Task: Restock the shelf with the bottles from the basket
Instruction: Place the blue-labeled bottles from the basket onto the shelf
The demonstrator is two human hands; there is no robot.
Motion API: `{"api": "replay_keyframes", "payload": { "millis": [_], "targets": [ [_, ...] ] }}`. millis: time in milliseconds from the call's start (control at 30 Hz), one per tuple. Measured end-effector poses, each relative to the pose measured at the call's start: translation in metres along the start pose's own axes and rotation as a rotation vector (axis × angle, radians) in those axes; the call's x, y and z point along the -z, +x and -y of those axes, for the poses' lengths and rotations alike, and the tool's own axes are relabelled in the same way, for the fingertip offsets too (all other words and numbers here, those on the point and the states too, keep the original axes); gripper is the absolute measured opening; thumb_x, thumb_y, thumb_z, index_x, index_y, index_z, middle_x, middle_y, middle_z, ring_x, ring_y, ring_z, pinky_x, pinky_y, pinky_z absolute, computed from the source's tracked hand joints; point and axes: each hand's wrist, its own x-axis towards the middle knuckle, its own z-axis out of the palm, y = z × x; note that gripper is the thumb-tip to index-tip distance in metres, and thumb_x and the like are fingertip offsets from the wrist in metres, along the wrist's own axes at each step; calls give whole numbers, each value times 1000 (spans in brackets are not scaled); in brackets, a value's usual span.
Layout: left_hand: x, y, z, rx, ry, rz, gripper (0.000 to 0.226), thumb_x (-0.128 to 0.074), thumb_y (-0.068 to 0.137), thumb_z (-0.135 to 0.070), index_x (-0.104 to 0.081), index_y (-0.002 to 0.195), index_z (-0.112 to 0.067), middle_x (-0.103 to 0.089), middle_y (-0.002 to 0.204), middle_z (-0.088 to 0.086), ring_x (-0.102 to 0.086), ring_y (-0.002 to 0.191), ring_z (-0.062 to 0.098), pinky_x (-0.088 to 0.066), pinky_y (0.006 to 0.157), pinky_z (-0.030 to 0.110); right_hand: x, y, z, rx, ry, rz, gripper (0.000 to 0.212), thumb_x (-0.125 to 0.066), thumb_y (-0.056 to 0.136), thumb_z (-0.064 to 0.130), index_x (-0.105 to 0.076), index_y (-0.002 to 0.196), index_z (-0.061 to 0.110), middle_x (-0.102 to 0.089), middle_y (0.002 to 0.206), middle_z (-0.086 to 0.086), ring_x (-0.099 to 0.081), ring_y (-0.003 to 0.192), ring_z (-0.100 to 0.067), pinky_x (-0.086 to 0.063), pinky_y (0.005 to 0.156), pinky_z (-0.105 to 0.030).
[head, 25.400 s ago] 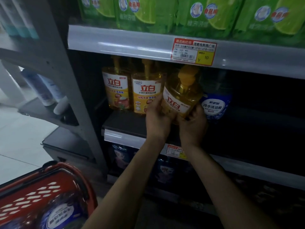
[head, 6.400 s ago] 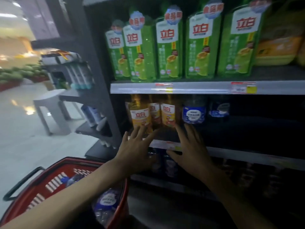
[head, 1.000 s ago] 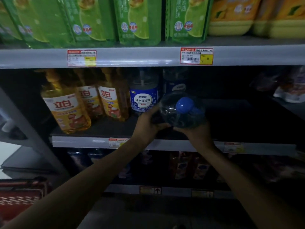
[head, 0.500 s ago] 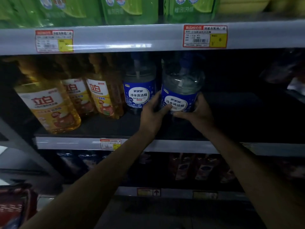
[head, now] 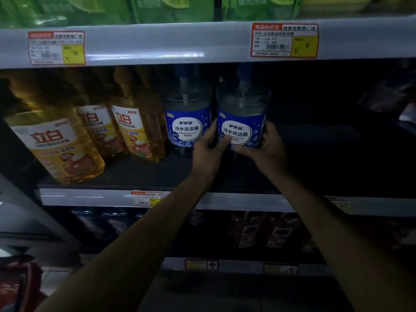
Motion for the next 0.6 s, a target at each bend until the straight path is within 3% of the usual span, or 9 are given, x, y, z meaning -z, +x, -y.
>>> {"api": "replay_keyframes", "payload": {
  "millis": [167, 333, 500, 600],
  "targets": [
    [0, 4, 7, 70, -1, -6, 58, -65, 101, -8, -45, 155, -12, -61, 147, 5, -58, 135, 15, -50, 111, 45, -2, 2, -1, -27, -27, -14, 91, -99, 58, 23, -52, 136, 20, -70, 126, 3, -69, 109, -11, -60, 89, -37],
    [0, 5, 7, 91, 75, 45, 71, -68, 93, -6, -40, 157, -18, -59, 148, 3, -56, 136, 16, -48, 114, 48, -5, -2, 2, -75, -44, -35, 89, -97, 62, 24, -52, 138, 24, -67, 119, 10, -67, 107, -10, -57, 88, -32],
    [4, -5, 0, 152, 145, 116, 65, -69, 91, -9, -48, 151, -17, -60, 146, 1, -55, 136, 17, -44, 117, 47, -1, -14, 6, -168, -94, -25, 93, -94, 65, 13, -46, 145, 24, -63, 133, 2, -59, 110, -11, -51, 91, -31],
    [9, -17, -15, 195, 183, 127, 60, -70, 94, -5, -50, 149, -14, -57, 143, -6, -52, 132, 12, -43, 115, 35, 6, -31, 10, -254, -138, 1, 93, -92, 69, 12, -43, 147, 26, -58, 136, -3, -56, 109, -13, -49, 91, -31]
  ]
}}
